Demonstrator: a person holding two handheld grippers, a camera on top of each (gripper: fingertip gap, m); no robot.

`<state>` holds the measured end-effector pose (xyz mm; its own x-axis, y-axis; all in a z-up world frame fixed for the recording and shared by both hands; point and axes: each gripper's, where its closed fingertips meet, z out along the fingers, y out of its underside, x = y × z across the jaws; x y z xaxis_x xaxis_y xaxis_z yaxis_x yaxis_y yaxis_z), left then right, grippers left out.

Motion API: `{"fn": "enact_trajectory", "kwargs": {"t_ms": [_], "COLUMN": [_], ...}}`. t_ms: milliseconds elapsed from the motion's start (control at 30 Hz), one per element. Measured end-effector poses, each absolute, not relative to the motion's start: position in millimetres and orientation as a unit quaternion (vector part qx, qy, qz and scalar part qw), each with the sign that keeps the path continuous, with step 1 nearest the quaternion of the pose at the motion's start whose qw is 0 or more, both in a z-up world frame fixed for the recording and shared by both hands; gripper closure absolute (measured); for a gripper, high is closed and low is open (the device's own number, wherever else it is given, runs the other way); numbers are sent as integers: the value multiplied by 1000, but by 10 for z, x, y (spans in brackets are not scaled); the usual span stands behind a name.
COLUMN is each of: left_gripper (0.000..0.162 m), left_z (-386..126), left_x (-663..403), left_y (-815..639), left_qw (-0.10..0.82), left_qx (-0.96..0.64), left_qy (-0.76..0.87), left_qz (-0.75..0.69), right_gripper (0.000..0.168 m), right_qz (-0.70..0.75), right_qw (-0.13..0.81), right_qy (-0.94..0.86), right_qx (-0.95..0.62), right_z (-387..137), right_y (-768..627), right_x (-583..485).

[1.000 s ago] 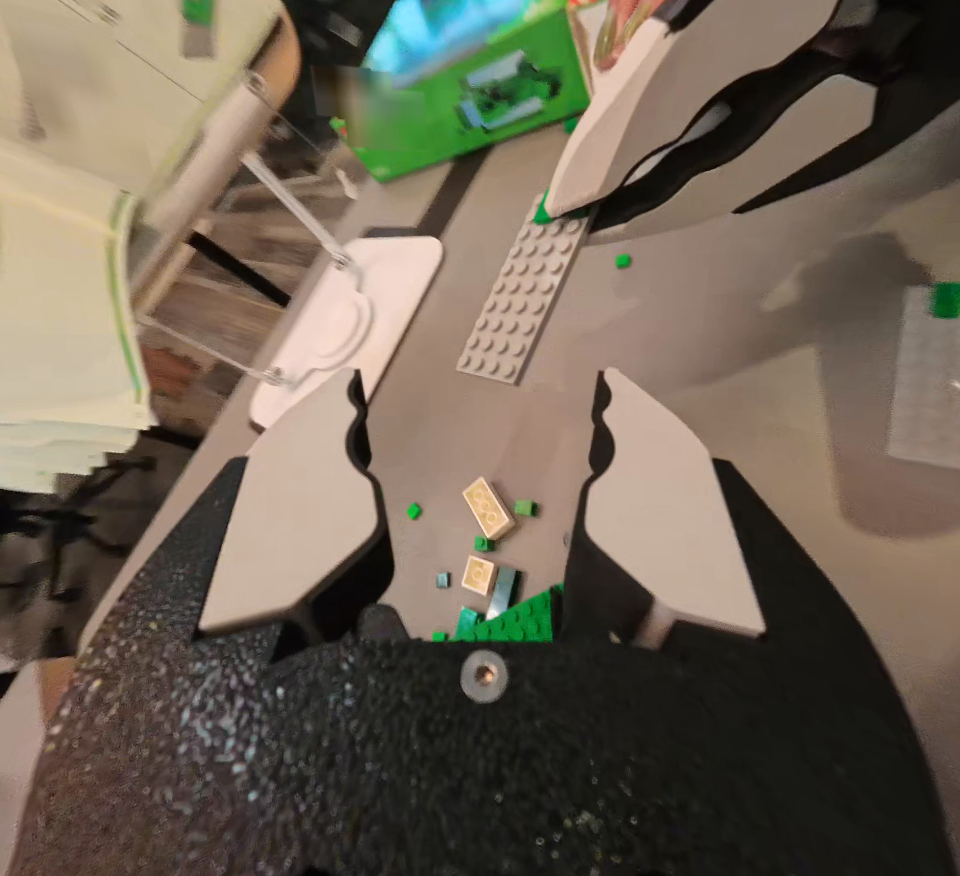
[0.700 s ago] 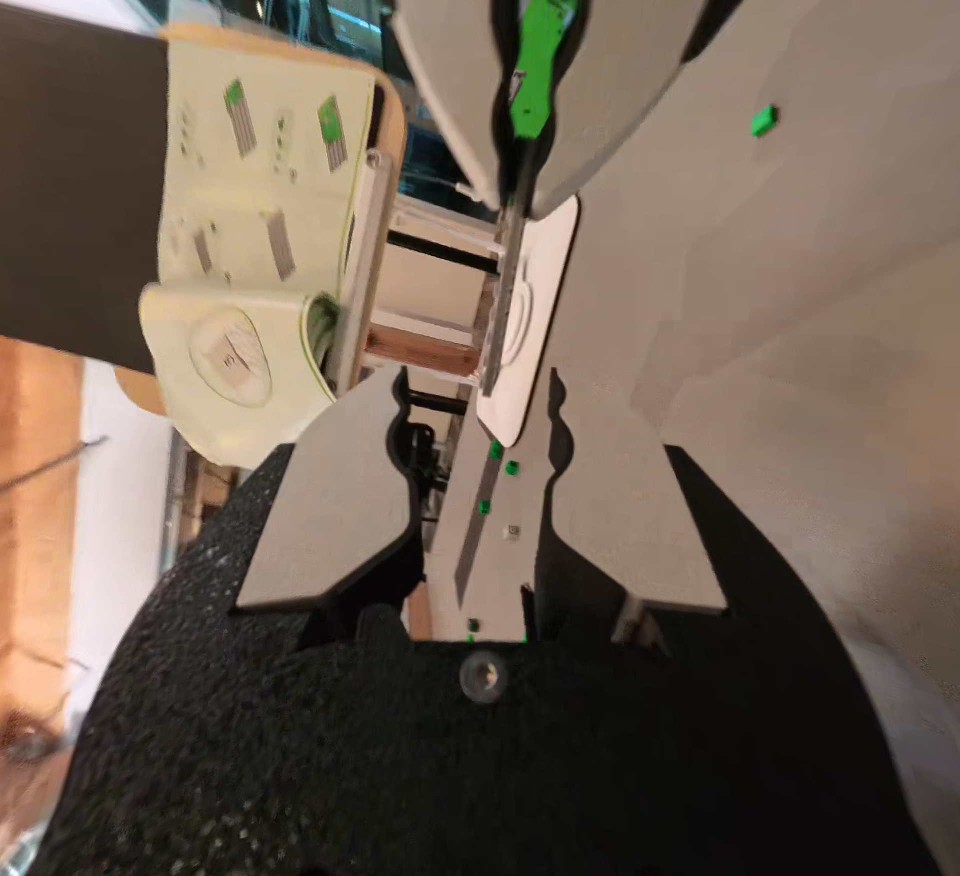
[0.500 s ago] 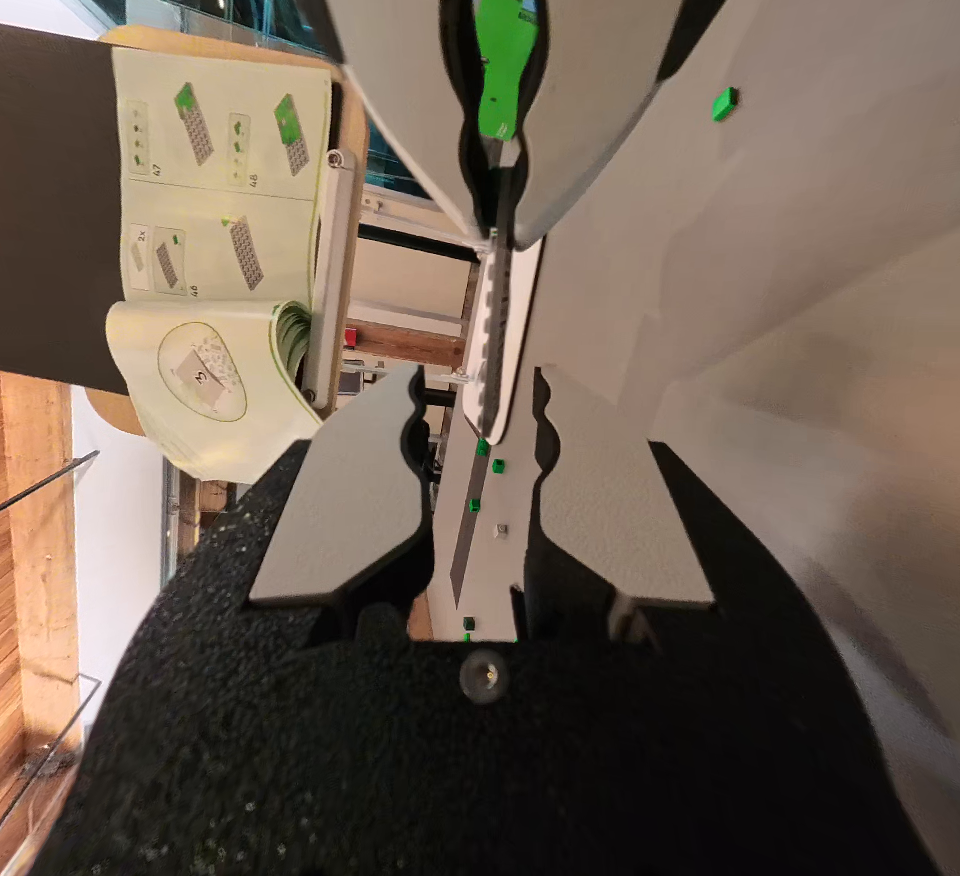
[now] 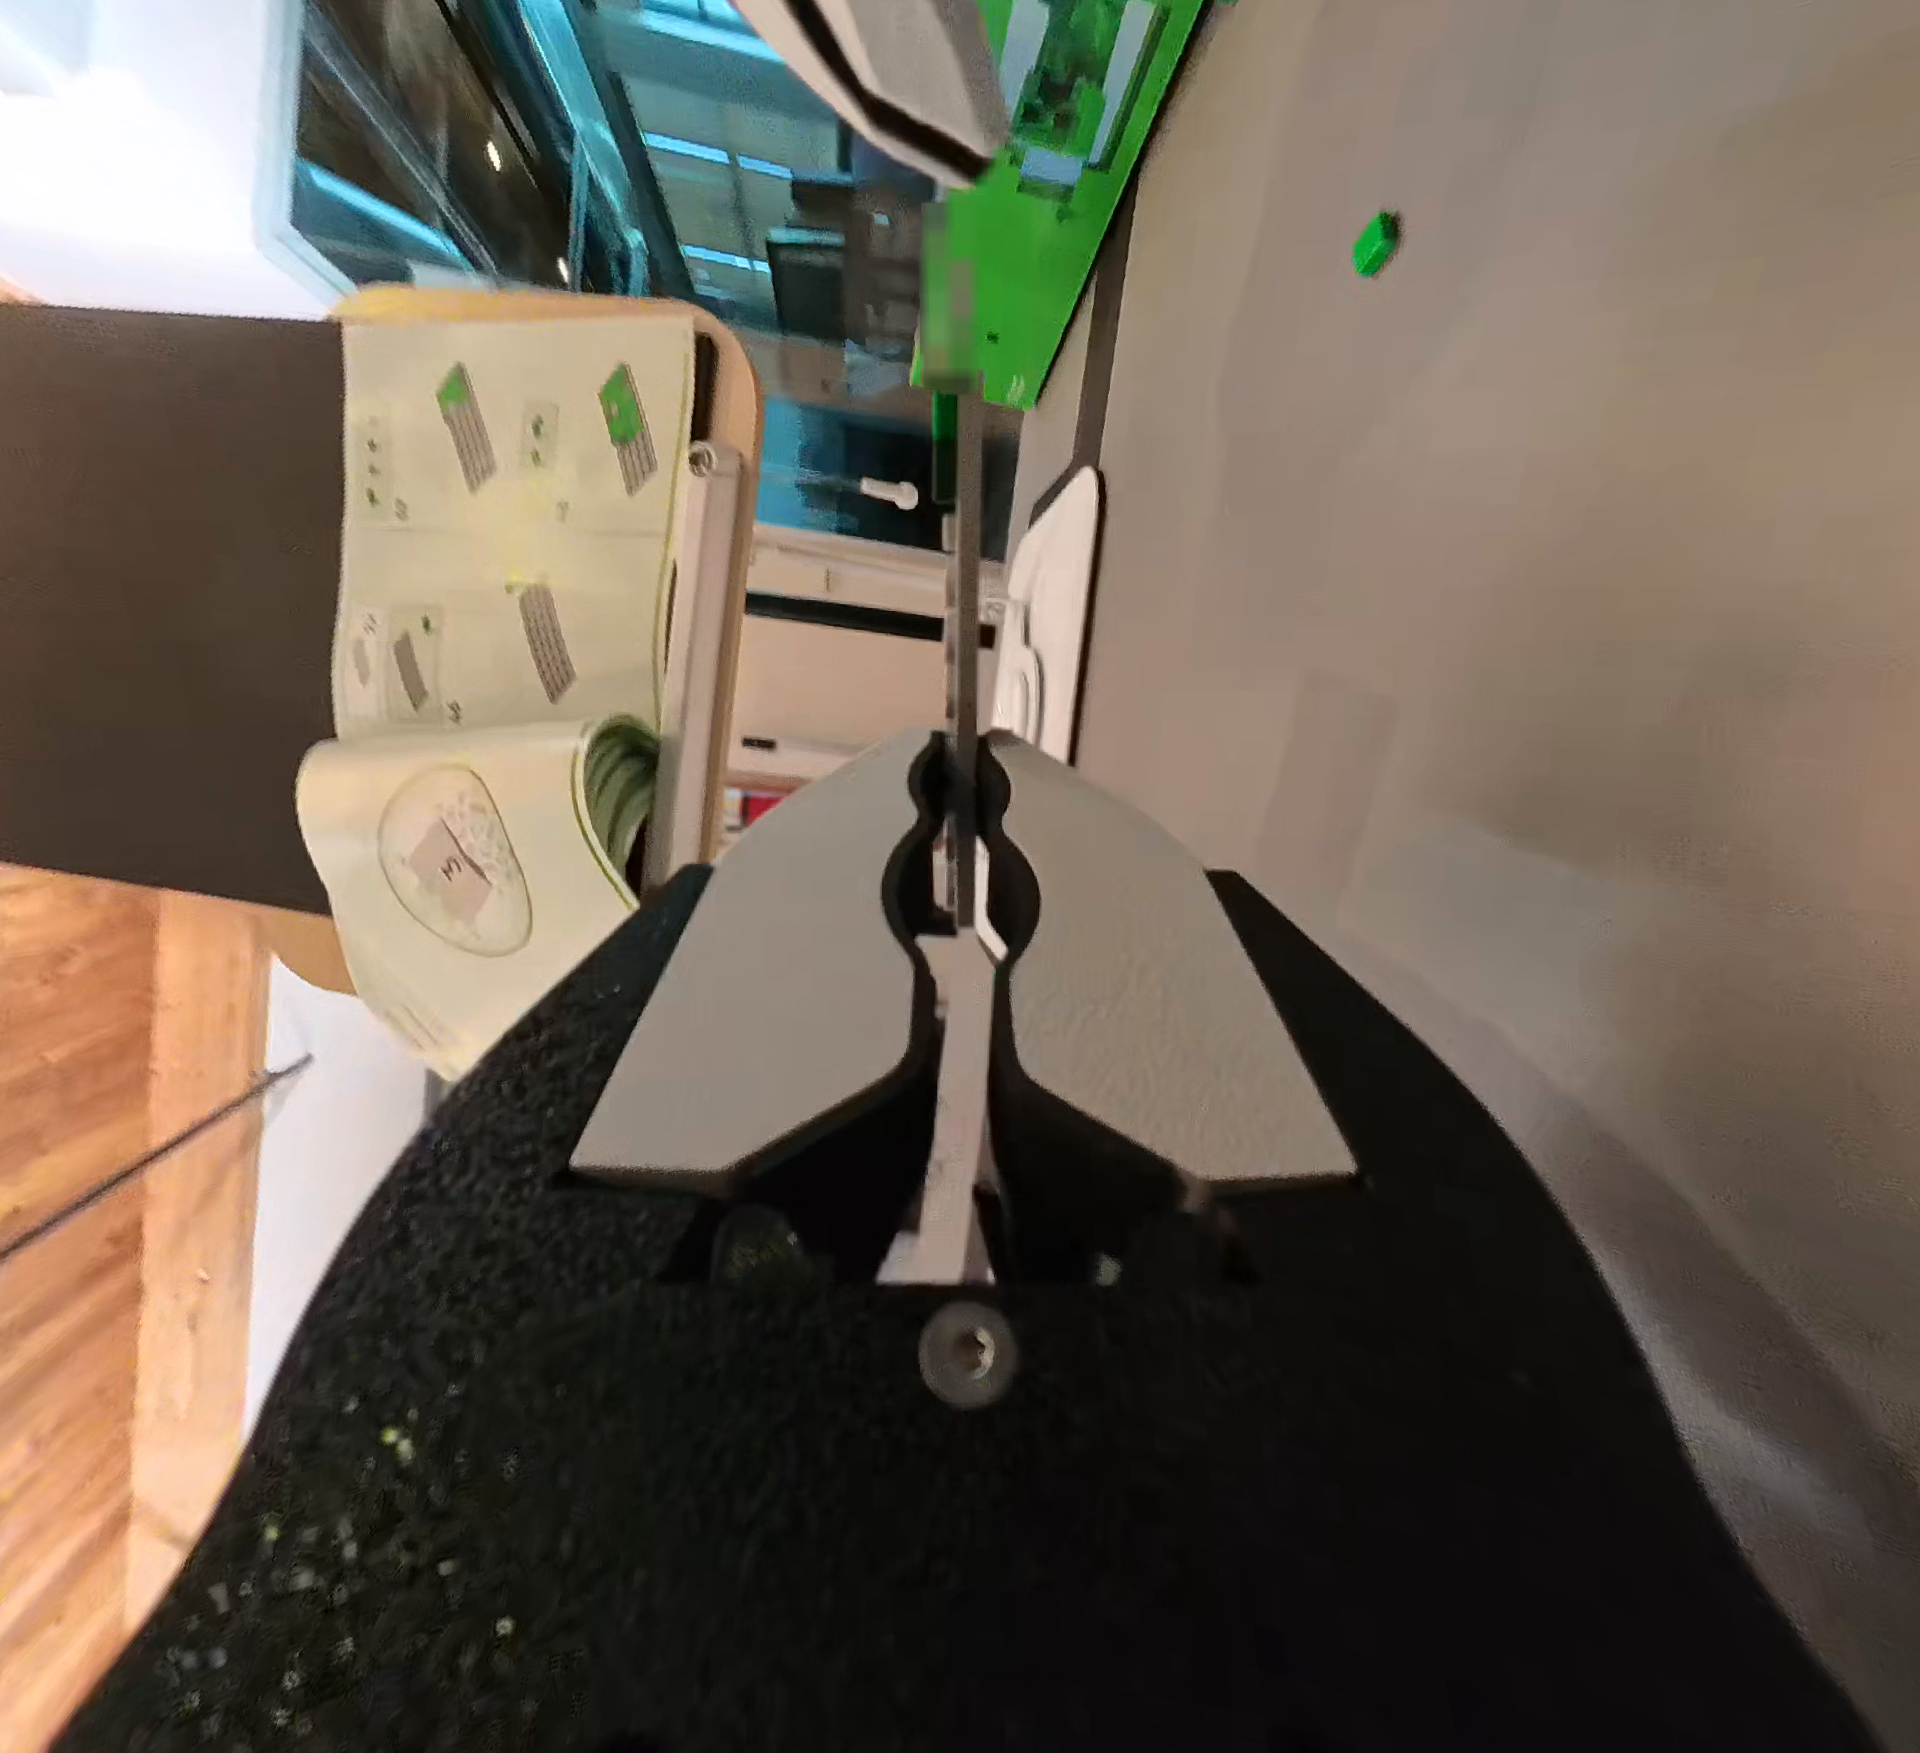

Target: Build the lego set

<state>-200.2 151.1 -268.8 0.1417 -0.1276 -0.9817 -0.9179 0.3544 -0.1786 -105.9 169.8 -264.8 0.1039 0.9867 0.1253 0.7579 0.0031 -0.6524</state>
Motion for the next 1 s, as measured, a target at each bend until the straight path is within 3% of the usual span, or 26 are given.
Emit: {"fn": "enact_trajectory", "kwargs": {"t_ms": [33, 133, 267, 600, 1000], "left_gripper": [159, 158, 158, 158, 158], "left_z": [-2698, -2711, -2700, -2751, -2770], "left_x": [-1982, -1951, -1898, -1770, -1744], "left_y": [1516, 1511, 1408, 1238, 1203], "left_qw": [598, 596, 613, 624, 625], "left_qx": [-450, -427, -405, -351, -339], "left_qy": [573, 585, 599, 635, 643], "left_qz": [334, 345, 319, 290, 284], "right_gripper": [156, 153, 150, 151, 161], "right_qz": [197, 139, 93, 142, 122], "right_qw": [256, 175, 140, 77, 78], "right_qy": [-645, -696, -804, -867, -890], "right_qx": [-693, -682, -570, -472, -434], "right_z": [-2752, -3108, -3389, -3440, -3466], "right_y": [1674, 1655, 1613, 1693, 1692], "right_x": [-1034, -940, -884, -918, -992]}}
